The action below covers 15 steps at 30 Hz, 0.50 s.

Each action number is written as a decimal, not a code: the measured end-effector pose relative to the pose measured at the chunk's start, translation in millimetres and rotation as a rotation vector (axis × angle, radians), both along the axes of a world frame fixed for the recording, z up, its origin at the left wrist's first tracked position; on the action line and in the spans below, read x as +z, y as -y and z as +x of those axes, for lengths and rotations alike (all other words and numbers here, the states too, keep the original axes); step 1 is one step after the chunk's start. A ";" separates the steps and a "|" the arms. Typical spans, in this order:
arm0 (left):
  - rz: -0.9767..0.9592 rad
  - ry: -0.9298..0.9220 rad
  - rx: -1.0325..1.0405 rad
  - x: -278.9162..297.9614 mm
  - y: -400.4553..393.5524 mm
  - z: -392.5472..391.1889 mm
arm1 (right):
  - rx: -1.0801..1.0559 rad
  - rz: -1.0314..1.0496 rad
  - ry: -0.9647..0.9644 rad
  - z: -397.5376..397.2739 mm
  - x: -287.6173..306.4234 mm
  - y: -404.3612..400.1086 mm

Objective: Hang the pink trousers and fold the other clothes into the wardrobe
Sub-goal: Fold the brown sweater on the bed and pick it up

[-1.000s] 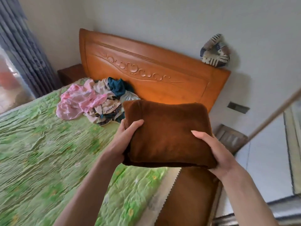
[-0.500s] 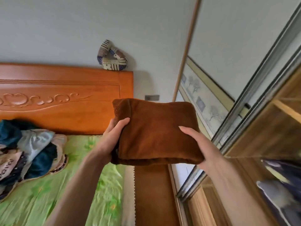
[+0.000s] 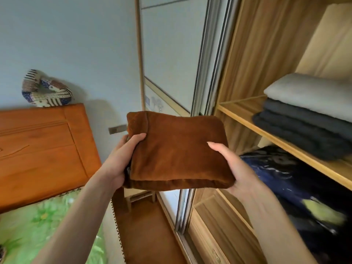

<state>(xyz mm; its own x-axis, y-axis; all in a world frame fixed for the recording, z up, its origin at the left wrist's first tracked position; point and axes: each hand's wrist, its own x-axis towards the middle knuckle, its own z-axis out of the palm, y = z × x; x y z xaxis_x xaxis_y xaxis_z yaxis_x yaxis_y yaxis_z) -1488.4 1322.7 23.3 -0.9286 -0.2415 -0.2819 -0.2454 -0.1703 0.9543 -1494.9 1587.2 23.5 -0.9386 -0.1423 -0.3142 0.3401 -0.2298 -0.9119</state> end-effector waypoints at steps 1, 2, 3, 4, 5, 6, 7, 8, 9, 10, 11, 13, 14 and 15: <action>-0.008 0.003 -0.019 5.4 -8.6 -0.9 | -0.026 0.003 -0.003 5.2 4.2 -8.3; -0.017 0.005 -0.042 11.3 -17.7 -1.8 | -0.051 0.004 -0.009 11.1 10.0 -16.2; -0.023 0.005 -0.062 16.6 -25.5 -3.6 | -0.067 -0.002 -0.017 15.8 15.5 -25.7; -0.028 -0.001 -0.079 23.5 -33.1 -3.7 | -0.073 -0.017 -0.025 21.8 22.7 -33.8; -0.035 -0.011 -0.091 30.7 -39.8 -4.6 | -0.079 -0.031 -0.044 27.0 30.2 -41.3; -0.044 -0.021 -0.101 39.4 -45.4 -5.6 | -0.088 -0.041 -0.060 31.5 38.0 -47.1; -0.057 -0.028 -0.116 46.5 -49.4 -8.1 | -0.092 -0.044 -0.070 33.9 43.9 -53.4; -0.071 -0.033 -0.133 54.7 -53.2 -10.4 | -0.102 -0.035 -0.074 36.5 51.3 -57.4; -0.083 -0.038 -0.147 62.8 -57.5 -12.8 | -0.111 -0.029 -0.090 38.4 58.4 -60.5; -0.087 -0.044 -0.155 71.8 -62.2 -14.5 | -0.122 -0.035 -0.114 39.7 65.7 -62.7; -0.089 -0.049 -0.159 79.7 -66.0 -18.5 | -0.138 -0.045 -0.135 38.9 71.9 -66.1; -0.098 -0.053 -0.181 93.6 -74.9 -27.2 | -0.189 -0.052 -0.171 36.2 84.0 -70.5; -0.102 -0.060 -0.206 100.6 -79.1 -31.3 | -0.213 -0.050 -0.195 33.8 89.6 -72.0; -0.102 -0.069 -0.235 107.5 -82.3 -37.2 | -0.232 -0.052 -0.220 30.0 95.2 -74.8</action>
<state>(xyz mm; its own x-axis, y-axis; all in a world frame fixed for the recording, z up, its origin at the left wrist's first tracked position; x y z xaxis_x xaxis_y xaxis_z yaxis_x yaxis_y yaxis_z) -1525.6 1405.0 130.9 -0.9787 -0.0405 -0.2011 -0.2005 -0.0188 0.9795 -1465.0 1662.1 118.7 -0.9925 0.0728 -0.0980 0.0691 -0.3267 -0.9426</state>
